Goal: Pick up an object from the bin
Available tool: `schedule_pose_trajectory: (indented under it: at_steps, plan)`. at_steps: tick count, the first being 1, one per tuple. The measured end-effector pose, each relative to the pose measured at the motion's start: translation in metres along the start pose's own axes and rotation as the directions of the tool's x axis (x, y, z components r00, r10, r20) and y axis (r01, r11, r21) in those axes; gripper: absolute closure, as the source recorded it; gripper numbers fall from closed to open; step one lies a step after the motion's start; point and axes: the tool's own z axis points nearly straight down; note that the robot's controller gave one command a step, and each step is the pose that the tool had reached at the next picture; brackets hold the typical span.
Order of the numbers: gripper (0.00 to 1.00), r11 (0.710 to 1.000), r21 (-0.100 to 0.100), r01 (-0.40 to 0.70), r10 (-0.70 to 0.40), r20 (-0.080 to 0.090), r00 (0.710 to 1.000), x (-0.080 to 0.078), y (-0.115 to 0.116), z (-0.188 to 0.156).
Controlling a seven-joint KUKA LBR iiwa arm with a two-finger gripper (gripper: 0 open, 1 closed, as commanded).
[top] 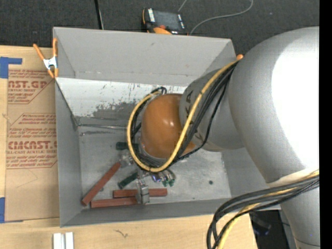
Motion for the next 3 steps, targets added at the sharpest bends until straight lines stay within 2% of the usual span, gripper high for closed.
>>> schedule_pose_trajectory:
  at_steps: [1,2,3]
  plan:
    - [1.00,1.000,0.002,-0.005,0.005,-0.002,1.000,-0.001,-0.003,-0.003]
    - [1.00,0.952,0.002,0.305,-0.305,0.002,0.952,0.018,-0.031,-0.012]
    - [0.00,0.952,0.005,0.305,-0.305,0.012,0.952,0.016,-0.031,-0.013]
